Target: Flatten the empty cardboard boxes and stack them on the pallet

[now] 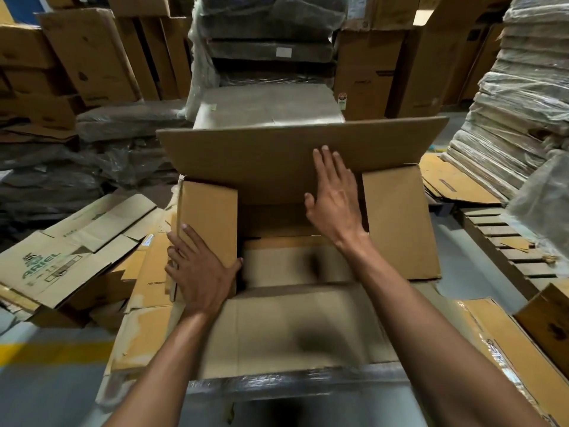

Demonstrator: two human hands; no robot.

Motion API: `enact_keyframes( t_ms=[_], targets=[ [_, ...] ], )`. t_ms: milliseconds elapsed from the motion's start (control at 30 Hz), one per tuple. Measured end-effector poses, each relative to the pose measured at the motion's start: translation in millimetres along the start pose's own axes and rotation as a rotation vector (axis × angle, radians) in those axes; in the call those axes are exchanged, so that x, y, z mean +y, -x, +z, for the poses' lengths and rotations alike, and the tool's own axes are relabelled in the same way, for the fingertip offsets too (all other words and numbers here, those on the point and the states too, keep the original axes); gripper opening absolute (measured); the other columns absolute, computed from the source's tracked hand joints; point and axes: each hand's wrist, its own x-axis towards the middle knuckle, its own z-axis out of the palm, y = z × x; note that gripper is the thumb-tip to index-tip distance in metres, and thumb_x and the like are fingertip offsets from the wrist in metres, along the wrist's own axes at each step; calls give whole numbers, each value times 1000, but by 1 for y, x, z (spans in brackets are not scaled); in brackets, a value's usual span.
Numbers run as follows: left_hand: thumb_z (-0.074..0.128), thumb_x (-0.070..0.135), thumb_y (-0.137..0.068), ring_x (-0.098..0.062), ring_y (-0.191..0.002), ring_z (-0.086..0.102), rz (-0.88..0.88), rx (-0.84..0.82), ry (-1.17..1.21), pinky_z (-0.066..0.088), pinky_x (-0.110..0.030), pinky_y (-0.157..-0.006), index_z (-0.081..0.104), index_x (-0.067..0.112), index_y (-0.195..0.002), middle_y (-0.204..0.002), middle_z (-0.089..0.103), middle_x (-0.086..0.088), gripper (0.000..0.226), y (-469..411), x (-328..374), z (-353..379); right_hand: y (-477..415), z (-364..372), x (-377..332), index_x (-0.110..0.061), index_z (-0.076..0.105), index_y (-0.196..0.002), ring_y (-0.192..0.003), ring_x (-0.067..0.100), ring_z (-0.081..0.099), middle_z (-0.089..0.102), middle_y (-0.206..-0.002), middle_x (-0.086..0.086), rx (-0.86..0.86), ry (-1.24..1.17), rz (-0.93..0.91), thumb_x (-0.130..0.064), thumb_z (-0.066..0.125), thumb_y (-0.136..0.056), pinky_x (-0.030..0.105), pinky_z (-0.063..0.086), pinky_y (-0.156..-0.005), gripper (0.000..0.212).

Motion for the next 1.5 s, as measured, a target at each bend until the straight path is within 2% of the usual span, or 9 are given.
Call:
enact_keyframes(
  t_ms=[133, 333, 467, 667, 967, 1167, 1267, 1367, 1500],
  targets=[
    [73, 80, -65, -53, -139, 29, -30, -10, -14, 33, -63, -109, -6, 4, -158, -161, 5, -32, 143, 1, -4, 4, -29, 7, 9, -20, 7, -164, -158, 24, -1, -1, -171, 1, -39, 135, -8, -27, 62, -93, 55, 8, -126, 90],
    [70, 80, -69, -54, -139, 25, -15, -2, 1, 30, -64, -110, -11, 1, -158, -161, -2, -34, 144, 5, -6, 9, -45, 29, 17, -19, 26, -160, -154, 28, 21, 26, -167, 4, -89, 306, -24, -25, 61, -88, 60, 17, -120, 79],
    [69, 81, -68, -52, -137, 27, -26, -10, -12, 32, -64, -108, -11, 2, -158, -161, -1, -33, 144, 1, -4, 9, -47, 42, 24, -22, 46, -143, -139, 27, 41, 52, -144, 2, -81, 341, -38, -17, 58, -90, 56, 18, -118, 55],
    [70, 82, -65, -51, -135, 29, -35, -40, -25, 37, -68, -101, -17, 15, -159, -161, -3, -30, 144, -4, -2, 8, -54, 45, 27, -22, 50, -135, -124, 33, 51, 59, -127, 6, -91, 337, -28, -5, 44, -94, 52, 22, -113, 45],
    [72, 77, -69, -56, -136, 28, -49, -154, 137, 38, -69, -101, -13, 30, -160, -161, 1, -24, 134, -29, 5, -14, -67, 18, 29, -18, 24, -161, -157, 24, 8, 20, -169, 4, -311, 119, -9, 0, 53, -85, 50, -5, -126, 83],
    [74, 75, -69, -59, -138, 28, -41, -162, 223, 42, -67, -102, -8, 31, -162, -164, 1, -21, 131, -32, 6, -18, 15, 24, 18, -12, 44, -150, -145, 26, 36, 45, -154, 10, 26, -100, 83, -2, 57, -84, 49, 29, -122, 69],
    [75, 74, -69, -59, -137, 27, -55, -170, 223, 40, -68, -102, -8, 31, -162, -164, 2, -22, 131, -34, 7, -19, 60, 22, 25, -11, 40, -154, -149, 25, 30, 39, -159, 9, -215, -52, 189, -3, 57, -88, 39, 26, -123, 68],
    [73, 76, -69, -60, -134, 29, -51, -175, 210, 40, -69, -102, -9, 31, -161, -162, 3, -22, 132, -36, 10, -19, 70, 15, 38, -8, 20, -161, -158, 25, 2, 11, -170, 10, -457, 98, 320, -7, 56, -92, 33, 0, -124, 77],
    [72, 78, -68, -60, -132, 31, -42, -184, 205, 41, -69, -101, -9, 31, -161, -161, 5, -23, 133, -38, 12, -19, 68, 10, 37, -7, 2, -162, -156, 32, -12, -11, -168, 20, -467, 228, 418, -13, 56, -96, 40, -1, -124, 86]
  ],
)
